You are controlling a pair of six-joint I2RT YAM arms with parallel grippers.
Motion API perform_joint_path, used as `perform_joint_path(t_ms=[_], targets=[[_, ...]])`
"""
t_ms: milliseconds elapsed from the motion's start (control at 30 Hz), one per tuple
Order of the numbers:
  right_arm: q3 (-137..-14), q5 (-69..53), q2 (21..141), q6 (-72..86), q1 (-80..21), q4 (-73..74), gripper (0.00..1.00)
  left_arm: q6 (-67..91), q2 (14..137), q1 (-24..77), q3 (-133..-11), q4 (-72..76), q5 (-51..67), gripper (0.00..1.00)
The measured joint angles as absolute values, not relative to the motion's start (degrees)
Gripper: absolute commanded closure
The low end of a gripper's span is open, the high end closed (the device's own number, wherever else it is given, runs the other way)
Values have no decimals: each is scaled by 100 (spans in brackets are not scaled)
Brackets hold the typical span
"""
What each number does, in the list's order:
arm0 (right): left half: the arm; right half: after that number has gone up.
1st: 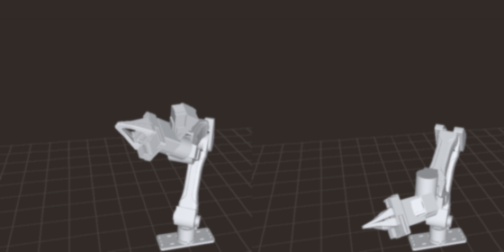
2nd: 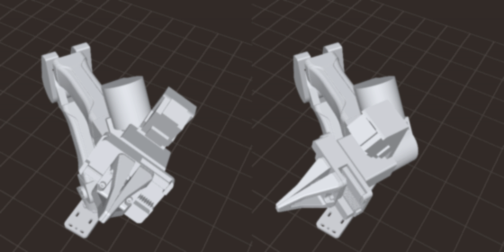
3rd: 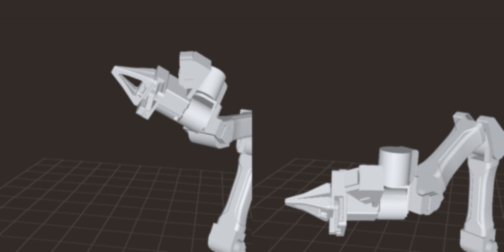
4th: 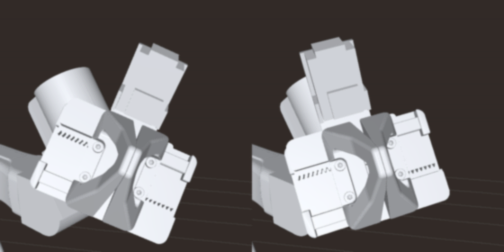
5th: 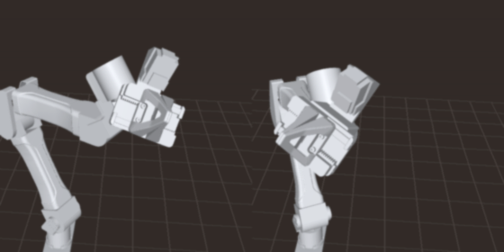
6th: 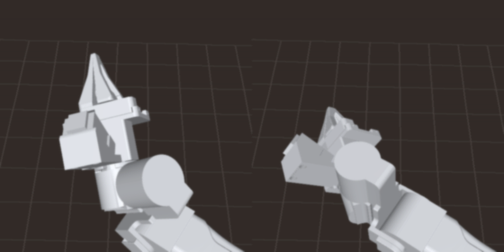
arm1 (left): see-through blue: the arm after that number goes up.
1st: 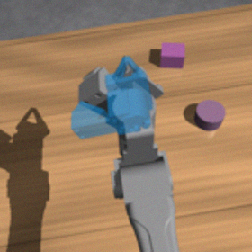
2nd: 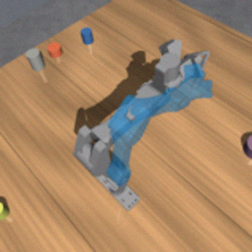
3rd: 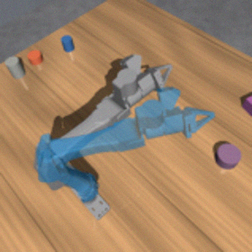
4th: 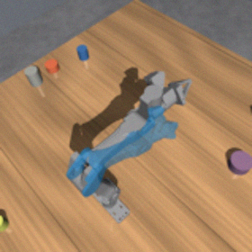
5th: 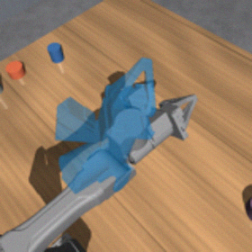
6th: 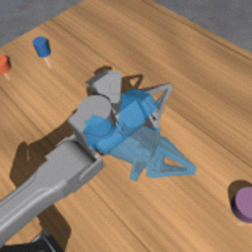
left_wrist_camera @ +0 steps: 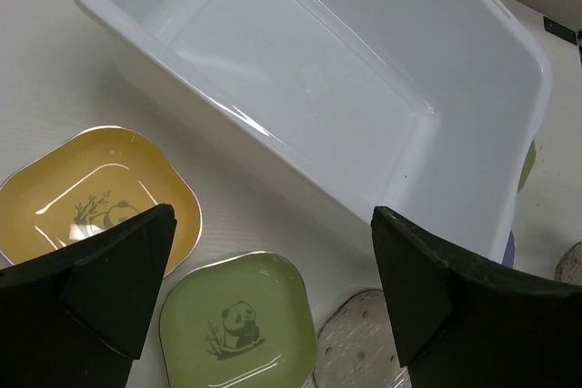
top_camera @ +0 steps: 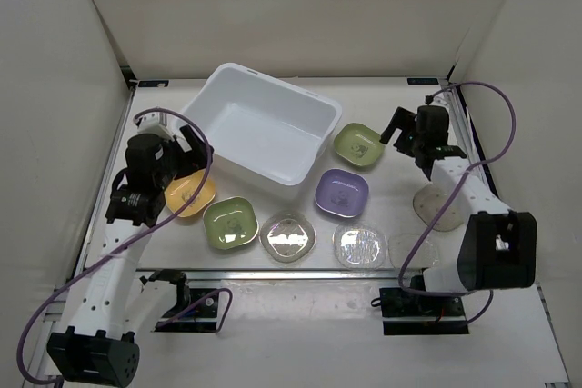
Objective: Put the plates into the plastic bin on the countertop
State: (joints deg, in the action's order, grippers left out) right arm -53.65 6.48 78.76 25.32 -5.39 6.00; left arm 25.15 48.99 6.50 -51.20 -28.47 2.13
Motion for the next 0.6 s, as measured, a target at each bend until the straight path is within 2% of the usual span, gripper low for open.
perform_joint_path(t_ms=[200,567,600], targets=[[-5961,517,9011,2224,-558,607,6,2480,5260,650,-5137,-2630,165,1],[-6366,585,10438,2388,-681,316,35,2239,5492,650,-5251,-2473,119,1],[-6366,598,10497,2408,-681,290,35,2241,5492,650,-5251,-2475,126,1]])
